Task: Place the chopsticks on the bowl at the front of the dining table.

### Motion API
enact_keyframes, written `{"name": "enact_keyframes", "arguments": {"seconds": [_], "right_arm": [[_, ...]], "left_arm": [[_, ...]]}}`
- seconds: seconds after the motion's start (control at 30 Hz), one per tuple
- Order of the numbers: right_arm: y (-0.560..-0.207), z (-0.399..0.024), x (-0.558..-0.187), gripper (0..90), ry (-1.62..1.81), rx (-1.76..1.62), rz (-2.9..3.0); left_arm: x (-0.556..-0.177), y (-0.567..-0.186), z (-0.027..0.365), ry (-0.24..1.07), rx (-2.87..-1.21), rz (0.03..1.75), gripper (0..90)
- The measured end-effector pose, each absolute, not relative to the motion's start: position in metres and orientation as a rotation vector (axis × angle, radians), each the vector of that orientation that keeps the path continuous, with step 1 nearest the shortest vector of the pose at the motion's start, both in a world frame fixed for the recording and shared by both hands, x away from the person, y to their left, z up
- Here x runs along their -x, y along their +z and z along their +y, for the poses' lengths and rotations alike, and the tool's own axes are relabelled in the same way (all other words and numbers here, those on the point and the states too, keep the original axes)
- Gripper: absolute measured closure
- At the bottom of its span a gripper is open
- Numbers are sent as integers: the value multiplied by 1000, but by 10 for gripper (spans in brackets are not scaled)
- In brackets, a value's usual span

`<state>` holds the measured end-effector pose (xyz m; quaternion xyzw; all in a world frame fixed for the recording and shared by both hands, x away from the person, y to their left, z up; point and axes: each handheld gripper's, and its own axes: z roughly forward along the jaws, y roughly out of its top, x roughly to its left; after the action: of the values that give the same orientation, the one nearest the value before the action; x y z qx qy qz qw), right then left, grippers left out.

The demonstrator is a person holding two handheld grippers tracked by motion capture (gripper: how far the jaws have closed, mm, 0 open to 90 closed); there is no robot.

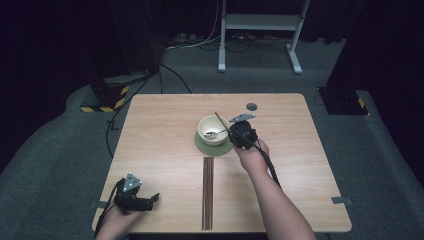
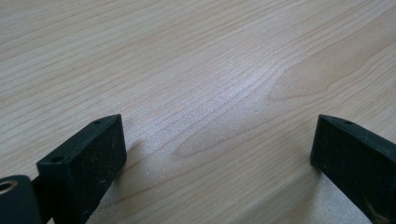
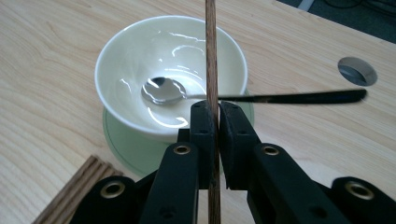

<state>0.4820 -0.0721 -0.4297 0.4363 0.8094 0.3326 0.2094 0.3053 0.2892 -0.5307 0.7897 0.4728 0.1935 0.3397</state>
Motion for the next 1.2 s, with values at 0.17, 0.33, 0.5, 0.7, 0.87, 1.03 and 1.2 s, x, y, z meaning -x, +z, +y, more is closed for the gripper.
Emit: {"name": "enact_keyframes", "arguments": {"seconds": [0.17,0.33,0.5,0.7,0.87,1.03,1.2], "right_arm": [[-429,-59,-493,845,913,-1215,2258],[-428,-47,-504,845,903,-1206,2264],[-429,-37,-515,845,886,-1214,2267],[-431,-28,-526,844,859,-1218,2267],[-431,-20,-532,845,835,-1253,2273],[-431,-14,-537,845,820,-1243,2286],[-434,-8,-540,845,802,-1236,2300]], "left_arm": [[-305,-531,290,504,-2063,1227,38],[-305,-531,290,503,-2063,1220,38],[-305,-531,290,500,-2062,1219,37],[-305,-531,289,496,-2063,1218,36],[-305,-531,289,497,-2063,1212,35],[-305,-531,289,497,-2071,1201,35],[-305,-531,289,497,-2071,1200,35]]}}
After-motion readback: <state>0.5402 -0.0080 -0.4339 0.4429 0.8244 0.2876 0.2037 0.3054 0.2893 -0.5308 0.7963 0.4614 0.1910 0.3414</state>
